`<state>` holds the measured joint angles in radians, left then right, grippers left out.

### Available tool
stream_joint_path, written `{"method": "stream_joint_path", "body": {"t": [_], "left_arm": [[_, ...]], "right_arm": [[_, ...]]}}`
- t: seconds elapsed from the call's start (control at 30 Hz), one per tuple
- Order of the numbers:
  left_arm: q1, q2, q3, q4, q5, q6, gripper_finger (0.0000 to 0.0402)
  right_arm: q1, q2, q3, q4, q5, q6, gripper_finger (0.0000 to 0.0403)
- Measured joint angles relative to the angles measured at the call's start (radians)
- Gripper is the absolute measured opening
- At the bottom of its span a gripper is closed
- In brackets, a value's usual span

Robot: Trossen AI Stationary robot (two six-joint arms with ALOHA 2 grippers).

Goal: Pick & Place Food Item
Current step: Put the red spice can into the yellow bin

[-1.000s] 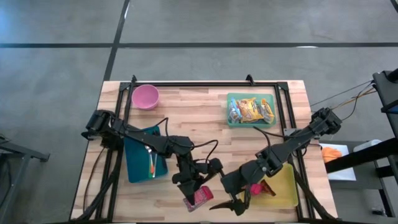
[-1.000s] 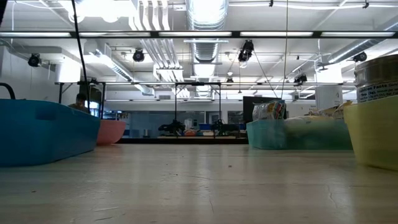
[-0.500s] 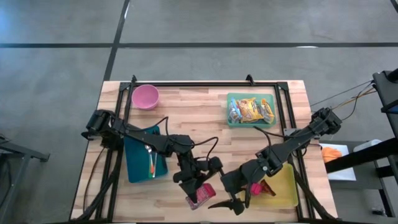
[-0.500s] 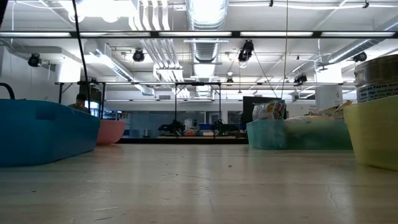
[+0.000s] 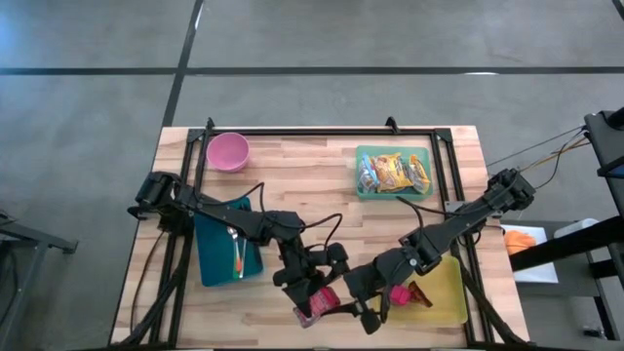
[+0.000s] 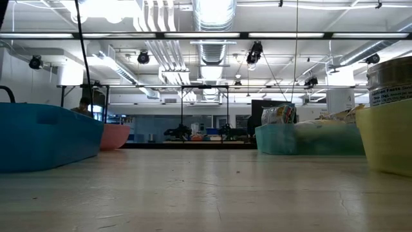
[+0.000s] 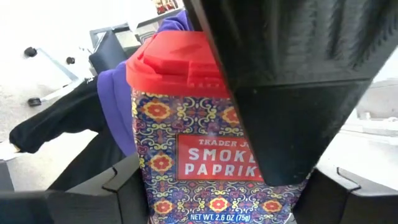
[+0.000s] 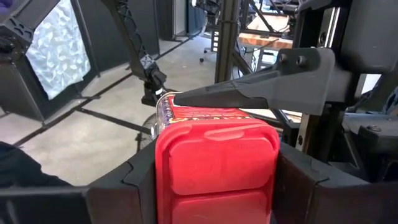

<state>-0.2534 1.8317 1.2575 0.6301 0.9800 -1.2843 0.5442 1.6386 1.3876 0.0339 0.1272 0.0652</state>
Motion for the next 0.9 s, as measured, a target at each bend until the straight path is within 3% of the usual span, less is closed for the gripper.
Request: {"method": "stream_joint_path", "body": {"t": [0.13,0.27,0.33,0.47,0.57,0.67,0.8,0.9], "left_arm": [[0.000,0.000,0.000,0.003,-0.012,-0.016,0.0294],[0.001,0.000,0.001,0.002,-0.037,-0.045,0.0378],[0.001,0.000,0.001,0.001,-0.044,-0.068,0.0369],[0.001,0.002,0.000,-0.002,-0.051,-0.093,0.0310],[0.001,0.002,0.000,-0.001,-0.056,-0.106,0.0294],[0.001,-0.001,0.000,-0.003,-0.060,-0.117,0.0313],[0.002,-0.011,0.000,-0.006,-0.072,-0.127,0.0379],[0.002,-0.014,0.000,-0.006,-0.082,-0.134,0.0384]], "right_arm": [[0.008,0.000,0.000,0.001,0.000,0.005,0.0204],[0.016,0.000,0.000,-0.005,0.015,0.036,0.0204],[0.020,0.000,0.000,-0.011,0.013,0.054,0.0204],[0.026,-0.003,0.000,-0.039,0.010,0.090,0.0204],[0.036,-0.009,0.002,-0.059,0.011,0.107,0.0204],[0.047,-0.015,0.002,-0.075,0.015,0.115,0.0204],[0.050,-0.024,0.002,-0.090,0.018,0.157,0.0204],[0.052,-0.029,0.002,-0.098,0.014,0.169,0.0204]]}}
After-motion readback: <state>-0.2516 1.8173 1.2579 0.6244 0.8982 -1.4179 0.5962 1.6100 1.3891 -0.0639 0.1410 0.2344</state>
